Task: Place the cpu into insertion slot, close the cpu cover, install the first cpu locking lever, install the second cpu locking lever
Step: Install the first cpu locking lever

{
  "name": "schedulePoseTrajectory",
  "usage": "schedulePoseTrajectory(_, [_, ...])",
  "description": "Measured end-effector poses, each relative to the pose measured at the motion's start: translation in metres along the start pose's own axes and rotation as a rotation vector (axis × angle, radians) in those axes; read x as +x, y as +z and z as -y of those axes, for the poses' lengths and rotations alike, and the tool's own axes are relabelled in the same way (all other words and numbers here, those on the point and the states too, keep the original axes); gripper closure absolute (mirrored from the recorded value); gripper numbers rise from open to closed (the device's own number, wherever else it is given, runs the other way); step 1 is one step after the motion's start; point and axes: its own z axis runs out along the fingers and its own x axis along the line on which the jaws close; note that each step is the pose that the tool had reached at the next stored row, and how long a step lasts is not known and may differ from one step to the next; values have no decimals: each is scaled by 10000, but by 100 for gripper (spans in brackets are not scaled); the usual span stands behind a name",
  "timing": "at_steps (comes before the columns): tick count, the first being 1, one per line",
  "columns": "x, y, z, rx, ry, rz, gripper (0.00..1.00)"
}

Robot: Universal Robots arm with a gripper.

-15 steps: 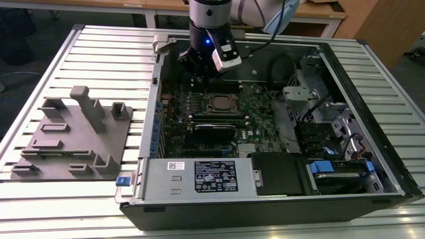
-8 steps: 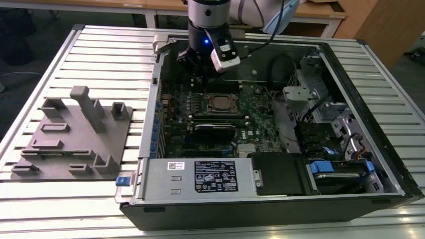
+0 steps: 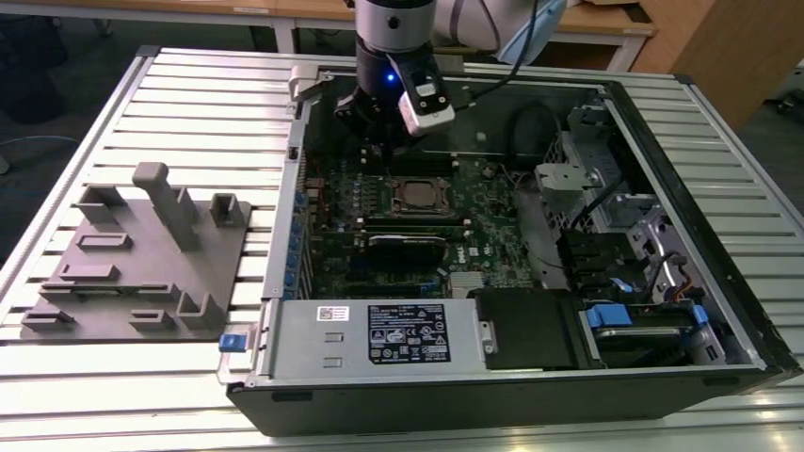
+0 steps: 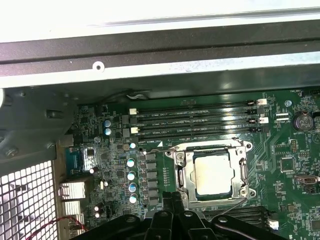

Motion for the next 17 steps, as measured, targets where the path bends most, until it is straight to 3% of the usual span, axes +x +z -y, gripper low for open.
schedulePoseTrajectory(13, [0,-22,-1,0,0,0,90])
schedulePoseTrajectory(17, [-1,-55,-1,0,0,0,90])
